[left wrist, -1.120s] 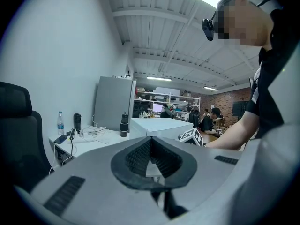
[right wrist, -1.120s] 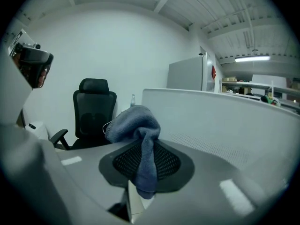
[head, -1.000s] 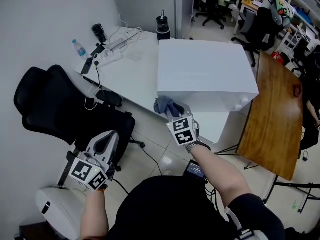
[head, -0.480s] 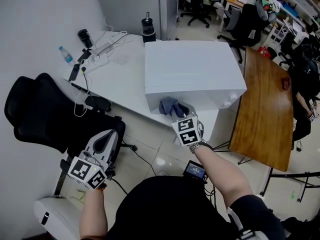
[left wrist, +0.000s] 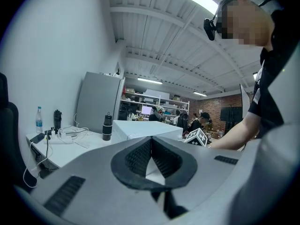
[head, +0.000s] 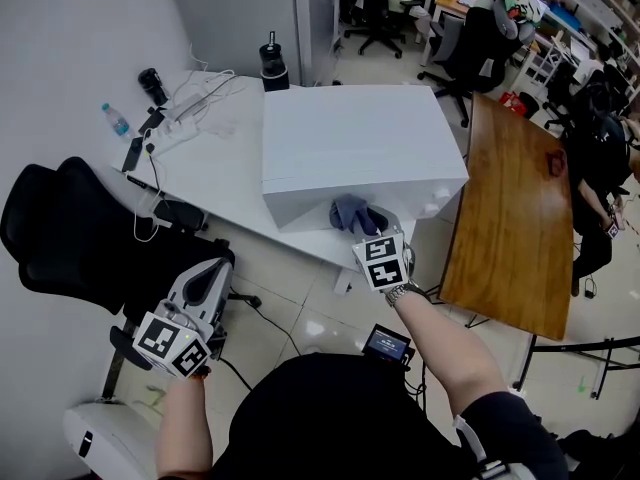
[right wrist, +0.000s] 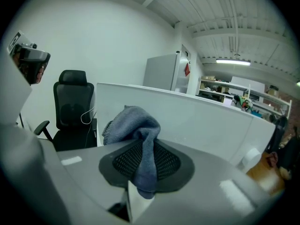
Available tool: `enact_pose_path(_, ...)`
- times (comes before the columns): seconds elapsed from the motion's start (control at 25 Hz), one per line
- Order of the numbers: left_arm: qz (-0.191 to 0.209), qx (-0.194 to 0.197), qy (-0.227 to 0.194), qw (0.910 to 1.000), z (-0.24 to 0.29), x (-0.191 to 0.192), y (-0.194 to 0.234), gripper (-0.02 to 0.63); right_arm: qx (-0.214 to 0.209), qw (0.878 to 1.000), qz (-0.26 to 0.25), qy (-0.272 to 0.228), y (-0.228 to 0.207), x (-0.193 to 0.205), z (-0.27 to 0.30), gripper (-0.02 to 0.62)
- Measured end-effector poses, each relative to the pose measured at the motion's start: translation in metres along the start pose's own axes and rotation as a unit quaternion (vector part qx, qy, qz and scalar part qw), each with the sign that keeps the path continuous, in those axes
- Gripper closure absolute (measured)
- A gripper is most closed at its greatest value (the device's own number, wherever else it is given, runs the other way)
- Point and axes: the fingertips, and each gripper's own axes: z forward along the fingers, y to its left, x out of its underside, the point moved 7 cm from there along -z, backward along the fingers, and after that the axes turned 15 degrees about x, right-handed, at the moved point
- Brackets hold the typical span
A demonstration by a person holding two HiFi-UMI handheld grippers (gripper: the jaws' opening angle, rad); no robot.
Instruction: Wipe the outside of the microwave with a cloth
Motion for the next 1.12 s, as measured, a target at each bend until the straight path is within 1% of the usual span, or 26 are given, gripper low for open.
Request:
enact_pose_path(0.44, 0.006, 0.008, 0.012, 0.9999, 0.057, -0.008, -0.041, 0.601, 0.022, 0.999, 0.021, 0.014, -0.076, 0.024, -0.005, 0.525)
enact_pose_path(0.8, 0.012, -0.001, 0.02, 0.9997, 0.088, -0.012, -0.073, 0.601, 0.033, 0.998, 0.039, 0.024, -0.126, 0.044, -0.011, 0.525)
enact_pose_path(1.12, 0.016, 0.001, 0.025, 0.9996, 0.114, -0.012, -0.102, 0.601, 0.043, 0.998, 0.047, 0.024, -0.162, 0.057, -0.022, 0.525)
